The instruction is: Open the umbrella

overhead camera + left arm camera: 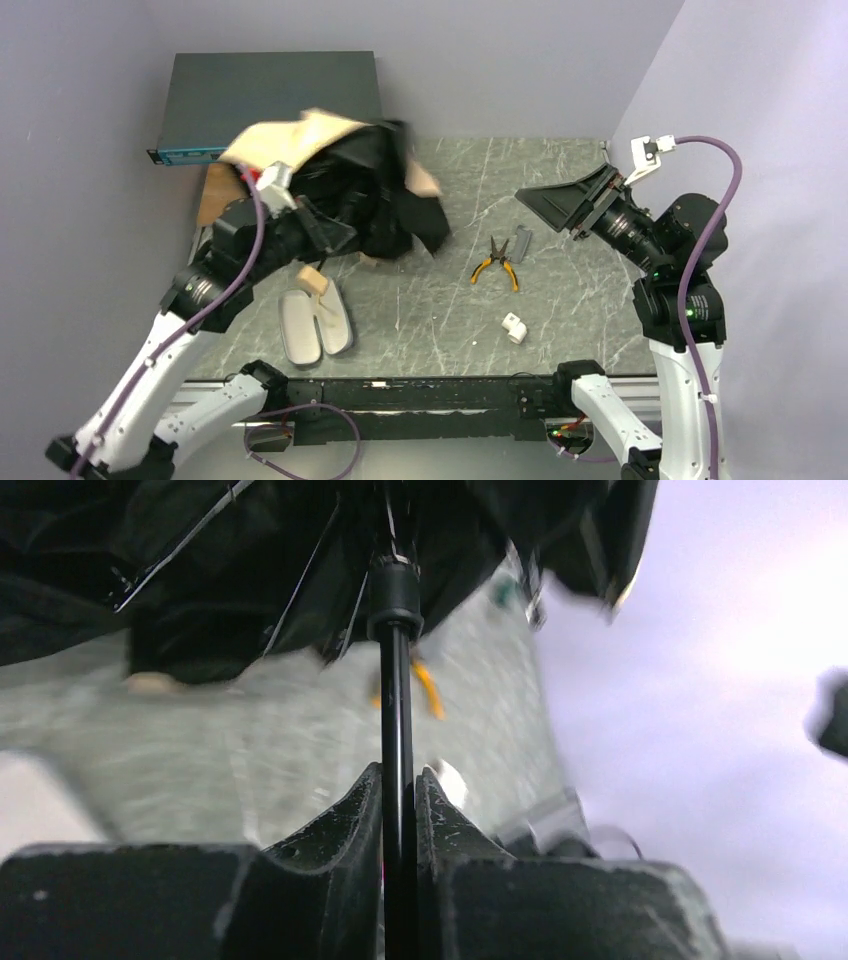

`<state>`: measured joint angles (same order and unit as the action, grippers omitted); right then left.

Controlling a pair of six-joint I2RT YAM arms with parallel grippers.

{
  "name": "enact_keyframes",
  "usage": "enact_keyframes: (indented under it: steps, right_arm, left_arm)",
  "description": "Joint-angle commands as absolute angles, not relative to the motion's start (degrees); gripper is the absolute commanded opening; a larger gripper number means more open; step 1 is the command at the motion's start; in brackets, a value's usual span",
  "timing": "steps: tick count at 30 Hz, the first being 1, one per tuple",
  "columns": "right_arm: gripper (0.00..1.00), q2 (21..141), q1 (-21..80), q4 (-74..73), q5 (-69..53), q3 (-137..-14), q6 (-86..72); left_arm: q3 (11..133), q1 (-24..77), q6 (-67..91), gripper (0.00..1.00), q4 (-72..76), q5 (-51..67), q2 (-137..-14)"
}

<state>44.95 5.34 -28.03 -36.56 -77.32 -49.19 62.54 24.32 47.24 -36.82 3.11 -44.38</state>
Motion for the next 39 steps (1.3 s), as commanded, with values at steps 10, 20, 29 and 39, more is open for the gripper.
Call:
enact_keyframes:
  steps: [10, 20, 29, 39]
  right_arm:
    - [0.93, 41.05, 5.55, -25.27, -42.98, -76.71, -54.71]
    - [0.82, 35.81, 5.56, -21.91, -37.21, -66.25, -59.70]
    - [0.70, 39.21, 10.36, -9.46, -33.37, -54.88, -64.03]
    - [0.69, 50.29, 30.90, -4.13, -16.45, -57.10, -56.38]
  left_arm:
    - [78.55, 48.74, 49.49, 0.00, -14.96, 7.39, -62.29]
    - [78.34, 49.42, 53.43, 0.00, -3.71, 4.49, -71.94]
    - [76.11, 49.45, 55.67, 0.00, 4.28, 8.55, -72.98]
    - [72.81, 49.48, 56.78, 0.00, 4.54, 10.04, -70.13]
